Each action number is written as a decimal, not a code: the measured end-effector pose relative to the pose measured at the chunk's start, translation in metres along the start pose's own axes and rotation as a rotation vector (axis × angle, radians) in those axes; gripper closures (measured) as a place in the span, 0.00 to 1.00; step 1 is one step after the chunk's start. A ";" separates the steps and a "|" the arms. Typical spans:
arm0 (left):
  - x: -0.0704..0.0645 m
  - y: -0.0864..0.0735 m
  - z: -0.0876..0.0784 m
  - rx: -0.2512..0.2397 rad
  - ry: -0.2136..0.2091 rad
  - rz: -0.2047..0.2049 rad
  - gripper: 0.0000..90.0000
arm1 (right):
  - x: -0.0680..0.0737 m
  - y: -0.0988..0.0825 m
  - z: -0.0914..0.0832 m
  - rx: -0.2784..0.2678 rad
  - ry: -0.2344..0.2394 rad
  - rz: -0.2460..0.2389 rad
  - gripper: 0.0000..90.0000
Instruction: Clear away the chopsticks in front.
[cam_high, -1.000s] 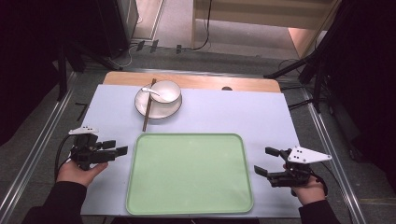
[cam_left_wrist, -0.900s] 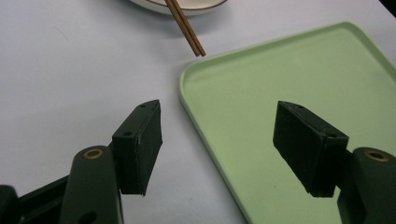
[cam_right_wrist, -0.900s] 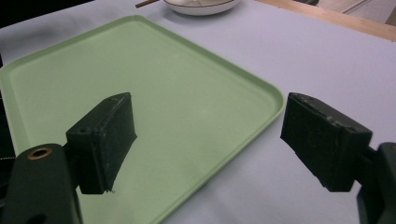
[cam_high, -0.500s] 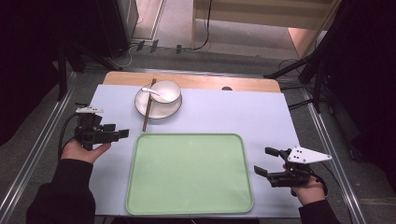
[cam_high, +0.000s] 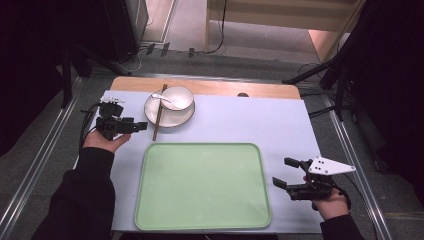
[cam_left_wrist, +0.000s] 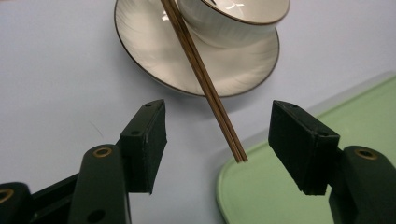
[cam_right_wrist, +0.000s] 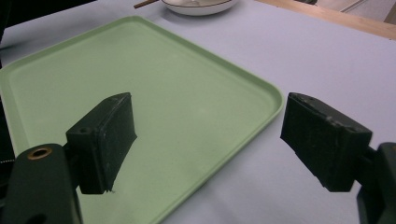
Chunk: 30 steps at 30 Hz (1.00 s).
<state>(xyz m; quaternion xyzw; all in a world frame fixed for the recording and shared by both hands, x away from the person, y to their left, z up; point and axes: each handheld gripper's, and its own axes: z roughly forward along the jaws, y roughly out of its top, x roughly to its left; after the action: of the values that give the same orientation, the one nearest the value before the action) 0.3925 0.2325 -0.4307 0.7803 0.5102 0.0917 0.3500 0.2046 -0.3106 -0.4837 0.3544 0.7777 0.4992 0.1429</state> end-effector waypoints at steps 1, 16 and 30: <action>0.000 0.000 0.000 0.000 0.000 0.000 0.43 | 0.000 0.000 0.000 0.000 0.000 0.000 0.20; 0.010 0.037 0.053 0.044 0.053 -0.051 0.54 | 0.000 0.000 -0.002 -0.010 0.003 -0.002 0.20; 0.012 0.043 0.095 0.079 0.109 -0.084 0.71 | 0.002 -0.003 -0.008 -0.012 -0.006 0.001 0.20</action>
<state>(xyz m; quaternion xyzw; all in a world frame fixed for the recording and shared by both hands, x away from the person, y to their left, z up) 0.4768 0.1897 -0.4757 0.7652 0.5642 0.0990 0.2940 0.1972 -0.3157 -0.4827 0.3554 0.7741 0.5028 0.1472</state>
